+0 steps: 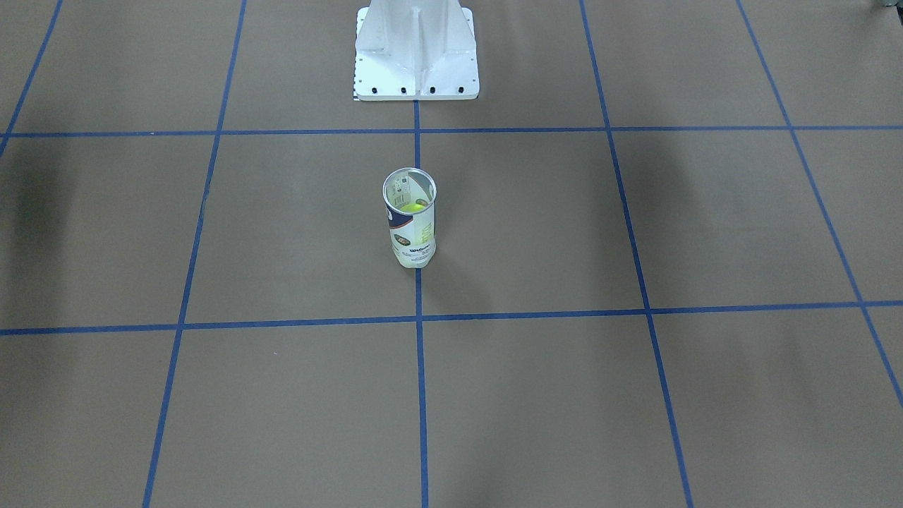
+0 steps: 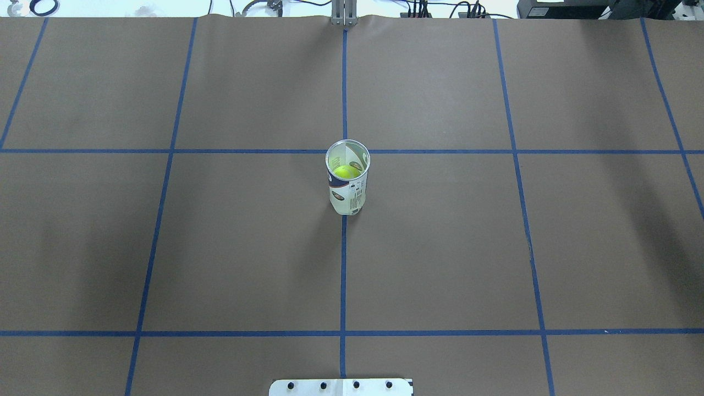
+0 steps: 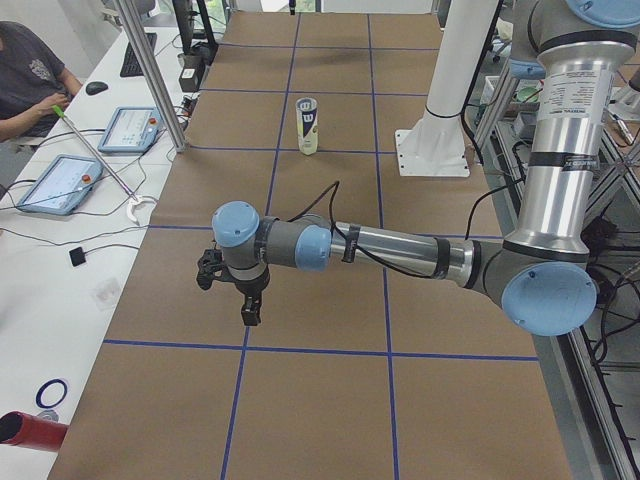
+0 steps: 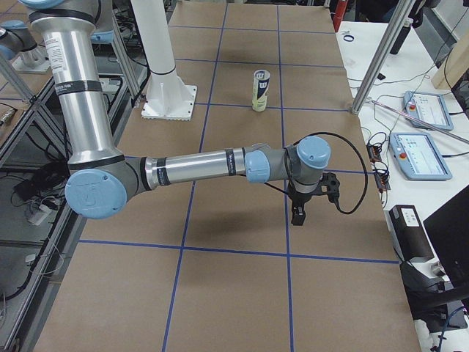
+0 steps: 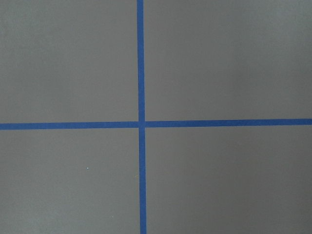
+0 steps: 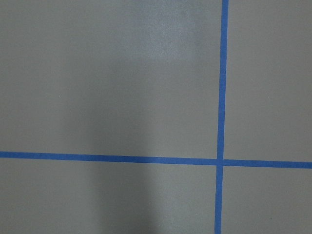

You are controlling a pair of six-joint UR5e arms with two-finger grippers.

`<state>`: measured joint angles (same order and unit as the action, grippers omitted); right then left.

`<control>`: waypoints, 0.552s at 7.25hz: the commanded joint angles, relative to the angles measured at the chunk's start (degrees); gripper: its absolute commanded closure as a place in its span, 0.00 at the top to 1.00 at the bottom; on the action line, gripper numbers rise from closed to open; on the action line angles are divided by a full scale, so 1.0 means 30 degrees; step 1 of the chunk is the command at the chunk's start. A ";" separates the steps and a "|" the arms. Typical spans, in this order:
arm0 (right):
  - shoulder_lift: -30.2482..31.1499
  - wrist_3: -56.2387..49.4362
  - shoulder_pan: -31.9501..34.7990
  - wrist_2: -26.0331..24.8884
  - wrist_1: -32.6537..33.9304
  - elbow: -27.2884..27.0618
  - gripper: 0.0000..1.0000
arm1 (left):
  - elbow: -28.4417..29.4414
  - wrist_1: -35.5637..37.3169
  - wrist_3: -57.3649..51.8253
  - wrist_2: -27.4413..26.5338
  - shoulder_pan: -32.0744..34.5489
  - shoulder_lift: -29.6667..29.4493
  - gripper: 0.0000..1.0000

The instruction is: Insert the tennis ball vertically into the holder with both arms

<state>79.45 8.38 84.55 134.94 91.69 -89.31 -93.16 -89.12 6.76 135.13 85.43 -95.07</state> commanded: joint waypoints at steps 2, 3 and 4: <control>0.0000 -0.0039 0.0000 0.0078 -0.0005 0.0121 0.99 | -0.0002 -0.0002 -0.0025 0.0016 -0.0001 0.0078 1.00; 0.0000 -0.0155 0.0000 0.0107 0.0082 0.0151 0.99 | -0.0002 -0.0031 -0.0054 0.0016 -0.0001 0.0107 1.00; 0.0058 -0.0185 0.0000 0.0050 0.0112 0.0238 0.99 | 0.0027 -0.0031 -0.0084 0.0016 -0.0001 0.0107 1.00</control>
<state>79.49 8.02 84.55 135.18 91.85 -88.88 -93.15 -89.18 6.60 135.16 85.45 -94.80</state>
